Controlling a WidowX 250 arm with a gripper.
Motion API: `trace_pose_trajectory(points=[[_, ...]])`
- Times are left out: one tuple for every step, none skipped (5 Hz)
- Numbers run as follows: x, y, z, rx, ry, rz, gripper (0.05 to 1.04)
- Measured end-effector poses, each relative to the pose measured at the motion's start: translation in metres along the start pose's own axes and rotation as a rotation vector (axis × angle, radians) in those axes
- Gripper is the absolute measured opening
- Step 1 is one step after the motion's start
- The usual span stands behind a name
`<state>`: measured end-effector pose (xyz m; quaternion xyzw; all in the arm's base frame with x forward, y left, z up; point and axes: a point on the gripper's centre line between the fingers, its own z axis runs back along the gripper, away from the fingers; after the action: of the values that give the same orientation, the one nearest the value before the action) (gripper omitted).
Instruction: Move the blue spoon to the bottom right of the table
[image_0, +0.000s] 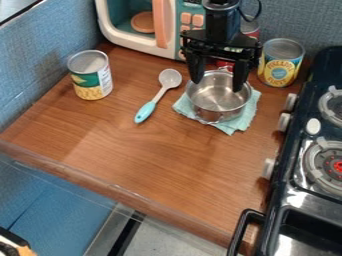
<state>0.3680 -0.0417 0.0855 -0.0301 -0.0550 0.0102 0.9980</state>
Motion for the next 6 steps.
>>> trace_pose_trajectory(points=[[-0.005,0.001,-0.015,0.002,0.043,0.002,1.000],[-0.009,0.021,-0.025,-0.039,0.045,0.033,1.000],[-0.009,0.047,-0.025,-0.054,0.037,0.100,1.000],[-0.012,0.058,-0.029,-0.035,0.033,0.112,1.000],[-0.008,0.074,-0.031,0.022,0.004,0.123,1.000],[-0.008,0.089,-0.050,0.112,0.017,0.116,1.000]])
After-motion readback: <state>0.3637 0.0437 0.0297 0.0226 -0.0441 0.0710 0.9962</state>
